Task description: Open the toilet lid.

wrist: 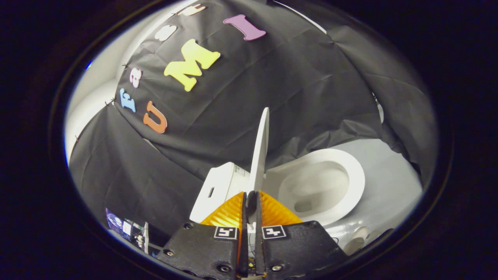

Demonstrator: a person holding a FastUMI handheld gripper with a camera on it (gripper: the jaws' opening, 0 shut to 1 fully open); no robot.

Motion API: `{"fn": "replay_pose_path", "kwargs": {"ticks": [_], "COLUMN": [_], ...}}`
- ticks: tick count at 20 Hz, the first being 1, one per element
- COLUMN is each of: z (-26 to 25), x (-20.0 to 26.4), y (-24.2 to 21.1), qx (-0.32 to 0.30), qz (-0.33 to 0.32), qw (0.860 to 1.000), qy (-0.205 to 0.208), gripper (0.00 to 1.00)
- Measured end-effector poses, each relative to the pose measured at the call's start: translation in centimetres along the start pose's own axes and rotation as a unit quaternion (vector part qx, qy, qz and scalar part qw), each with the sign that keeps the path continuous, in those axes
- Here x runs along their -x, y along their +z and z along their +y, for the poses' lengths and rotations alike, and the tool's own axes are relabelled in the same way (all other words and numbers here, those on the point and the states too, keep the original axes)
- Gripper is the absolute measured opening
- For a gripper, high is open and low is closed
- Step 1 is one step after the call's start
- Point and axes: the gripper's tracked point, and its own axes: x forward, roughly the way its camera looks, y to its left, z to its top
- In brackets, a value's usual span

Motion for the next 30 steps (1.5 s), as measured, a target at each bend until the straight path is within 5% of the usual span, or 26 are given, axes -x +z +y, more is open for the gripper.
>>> {"fn": "replay_pose_path", "kwargs": {"ticks": [21,30], "z": [12.8,19.0], "x": [-4.1,-7.1], "y": [-2.4,-4.6], "qx": [0.117,0.202], "qz": [-0.001,0.008], "qw": [0.993,0.978], "qy": [-0.029,-0.049], "gripper": [0.1,0.11]}}
